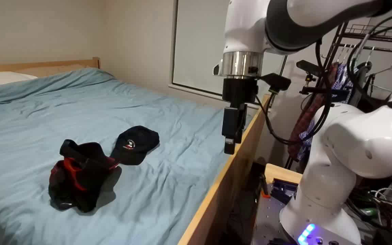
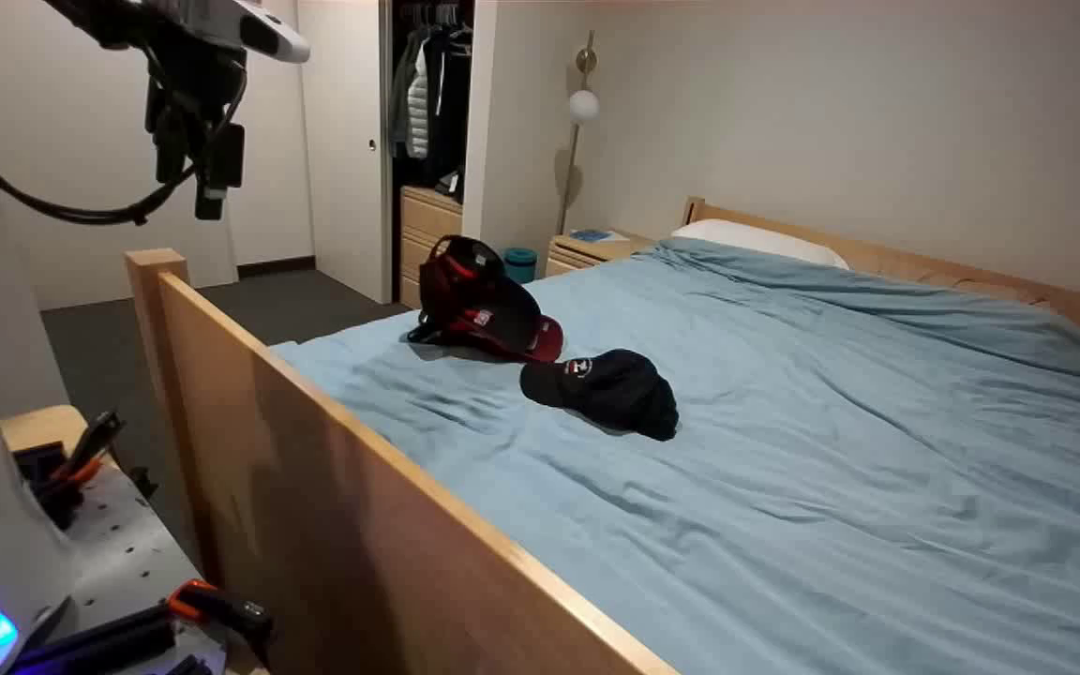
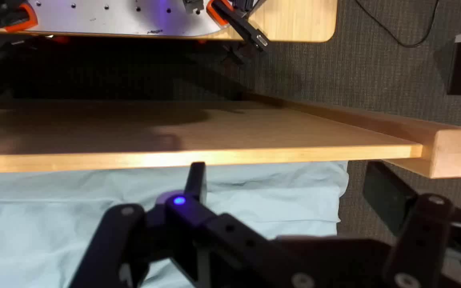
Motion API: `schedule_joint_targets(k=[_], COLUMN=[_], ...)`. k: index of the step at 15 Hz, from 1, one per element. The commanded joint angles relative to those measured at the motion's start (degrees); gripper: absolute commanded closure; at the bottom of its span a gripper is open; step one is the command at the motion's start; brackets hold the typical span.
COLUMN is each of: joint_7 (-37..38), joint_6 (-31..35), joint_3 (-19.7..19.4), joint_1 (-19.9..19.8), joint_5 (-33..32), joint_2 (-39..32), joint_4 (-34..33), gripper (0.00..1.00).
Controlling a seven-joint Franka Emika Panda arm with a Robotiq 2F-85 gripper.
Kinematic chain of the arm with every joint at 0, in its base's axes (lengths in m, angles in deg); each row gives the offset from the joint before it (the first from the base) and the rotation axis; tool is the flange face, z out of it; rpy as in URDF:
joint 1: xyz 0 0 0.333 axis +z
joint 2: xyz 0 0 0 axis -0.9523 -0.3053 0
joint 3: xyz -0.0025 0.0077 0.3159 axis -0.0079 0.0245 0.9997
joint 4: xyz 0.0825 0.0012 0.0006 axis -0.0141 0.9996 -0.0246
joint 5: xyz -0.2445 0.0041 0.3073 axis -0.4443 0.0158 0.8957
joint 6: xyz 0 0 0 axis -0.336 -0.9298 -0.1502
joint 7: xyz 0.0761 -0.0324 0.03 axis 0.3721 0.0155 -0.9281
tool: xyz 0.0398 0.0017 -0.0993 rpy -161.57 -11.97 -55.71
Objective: Turn the cap upside down
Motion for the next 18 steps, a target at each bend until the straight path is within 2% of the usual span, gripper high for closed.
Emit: schedule_joint_targets(k=[1,5,7,10,14,16,17,18], joint_7=[-0.6,-1.0,-2.5,-1.5,-1.0,-1.7,-1.2,-1.2], joint_6=[-0.3,10.1,15.4,21.5,23.4,23.1,23.2,23.1], joint_3=[0.8,-0.4,-2.0,-0.1,1.6,0.8,0.4,0.3], joint_1=[-1.0,-4.3,-5.2,-6.7,-7.3,-6.8,-5.9,-5.9], joint_5=[0.6,0.2,0.4,-4.9,-16.0,-18.3,-15.7,-16.6], joint_2=[0.0,-7.9,-14.5,-24.1,-37.5,-42.0,-36.5,-39.1], joint_4=[-0.1,-2.0,-4.4,-9.3,-19.7,-24.2,-19.1,-21.3], gripper=[0.00,0.00,0.00,0.00,0.00,0.00,0.00,0.00])
